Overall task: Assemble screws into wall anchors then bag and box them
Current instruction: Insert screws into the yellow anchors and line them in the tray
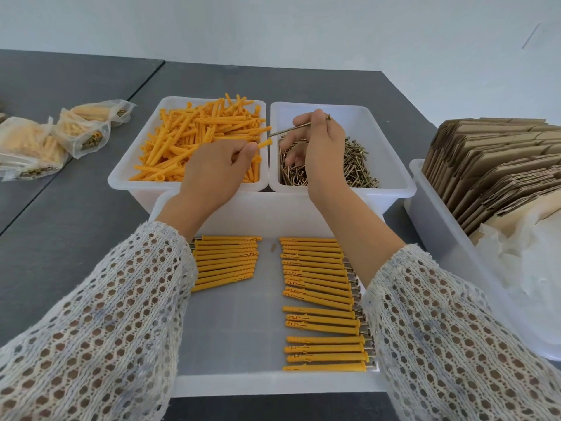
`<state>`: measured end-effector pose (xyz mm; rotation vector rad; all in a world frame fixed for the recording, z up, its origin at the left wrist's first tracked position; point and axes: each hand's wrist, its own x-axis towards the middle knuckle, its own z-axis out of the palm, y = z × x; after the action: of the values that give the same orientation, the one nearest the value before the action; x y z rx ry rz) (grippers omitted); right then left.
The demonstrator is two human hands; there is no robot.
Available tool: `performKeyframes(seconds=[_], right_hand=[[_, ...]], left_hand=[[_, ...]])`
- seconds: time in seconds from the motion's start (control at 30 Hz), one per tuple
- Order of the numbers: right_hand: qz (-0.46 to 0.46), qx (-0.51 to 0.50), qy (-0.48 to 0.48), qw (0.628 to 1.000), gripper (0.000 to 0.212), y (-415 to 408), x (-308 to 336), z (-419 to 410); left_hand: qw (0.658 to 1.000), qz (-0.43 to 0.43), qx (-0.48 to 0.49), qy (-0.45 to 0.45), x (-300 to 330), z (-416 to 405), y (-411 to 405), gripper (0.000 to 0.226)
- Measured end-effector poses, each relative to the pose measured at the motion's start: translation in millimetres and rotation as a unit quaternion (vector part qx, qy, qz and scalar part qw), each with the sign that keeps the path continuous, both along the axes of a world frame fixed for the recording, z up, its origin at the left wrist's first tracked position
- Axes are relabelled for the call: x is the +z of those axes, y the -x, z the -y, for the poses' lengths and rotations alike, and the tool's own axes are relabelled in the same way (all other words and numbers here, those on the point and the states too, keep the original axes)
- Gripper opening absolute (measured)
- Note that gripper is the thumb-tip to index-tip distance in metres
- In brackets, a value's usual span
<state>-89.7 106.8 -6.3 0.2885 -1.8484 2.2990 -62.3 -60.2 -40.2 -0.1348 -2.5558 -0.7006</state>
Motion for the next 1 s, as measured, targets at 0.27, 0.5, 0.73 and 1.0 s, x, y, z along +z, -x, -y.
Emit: performKeyframes(seconds=[0.27,0.5,0.73,1.0], right_hand=[[0.051,0.050,-0.021,0.997,0.040,-5.2,0.6,5.7],[0.058,0.013,0.022,0.998,0.040,-1.0,1.6,2.5],[0.133,0.028,0.070,0.988,0.043,5.5,0.9,-3.2],[0.114,0.120,-0.013,0.986,0.038,-1.3,-3.5,9.6]], left_hand=[[0.999,-0.004,-0.036,-0.039,2.9,-0.2,-3.4,0.048],[0.996,-0.018,-0.054,-0.072,3.1,0.5,-3.7,0.049],[0.994,-0.022,-0.062,-0.085,4.8,1.4,-2.3,0.049],[0.992,-0.024,-0.081,-0.093,4.6,0.0,-2.9,0.049]])
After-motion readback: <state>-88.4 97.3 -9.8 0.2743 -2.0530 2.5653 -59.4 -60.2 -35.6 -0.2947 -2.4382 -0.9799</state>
